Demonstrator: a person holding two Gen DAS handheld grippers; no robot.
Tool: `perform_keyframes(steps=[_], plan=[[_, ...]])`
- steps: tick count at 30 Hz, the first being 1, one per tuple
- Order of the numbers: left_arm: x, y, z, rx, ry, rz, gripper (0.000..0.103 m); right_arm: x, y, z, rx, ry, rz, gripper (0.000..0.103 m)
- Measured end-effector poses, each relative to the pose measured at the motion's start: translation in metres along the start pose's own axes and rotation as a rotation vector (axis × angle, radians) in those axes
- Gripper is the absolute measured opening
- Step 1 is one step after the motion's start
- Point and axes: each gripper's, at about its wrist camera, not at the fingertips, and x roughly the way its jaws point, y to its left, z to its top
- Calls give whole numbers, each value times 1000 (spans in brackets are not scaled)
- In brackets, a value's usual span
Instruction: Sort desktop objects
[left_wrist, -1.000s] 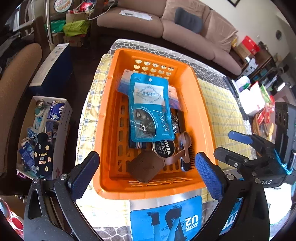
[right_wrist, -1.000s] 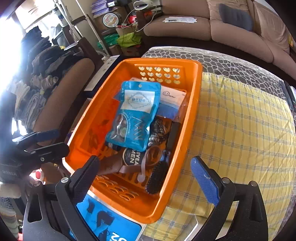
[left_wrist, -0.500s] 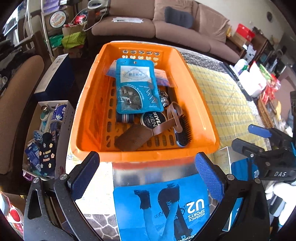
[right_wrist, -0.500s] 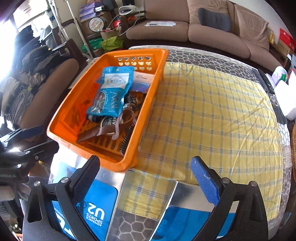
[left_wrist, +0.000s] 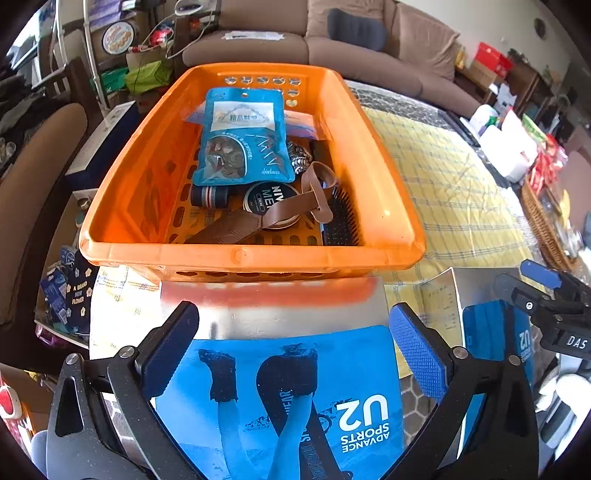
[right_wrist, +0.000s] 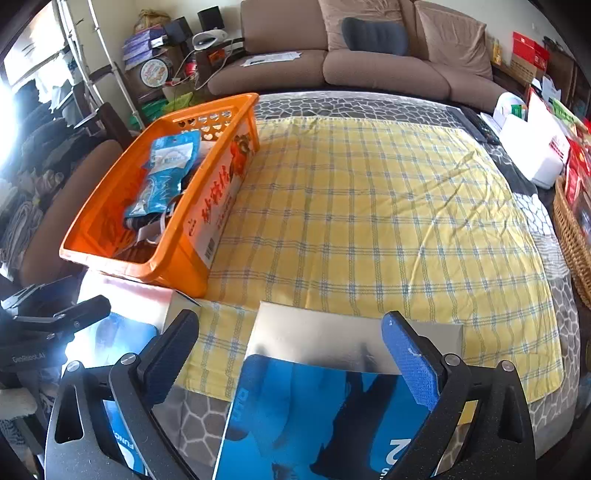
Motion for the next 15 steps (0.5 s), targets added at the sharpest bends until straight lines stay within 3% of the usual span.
perform_keyframes(steps=[15], plan=[[24,-8,-17,-23,-20,111,103,25,-23,-22,59,-31,-27,103]])
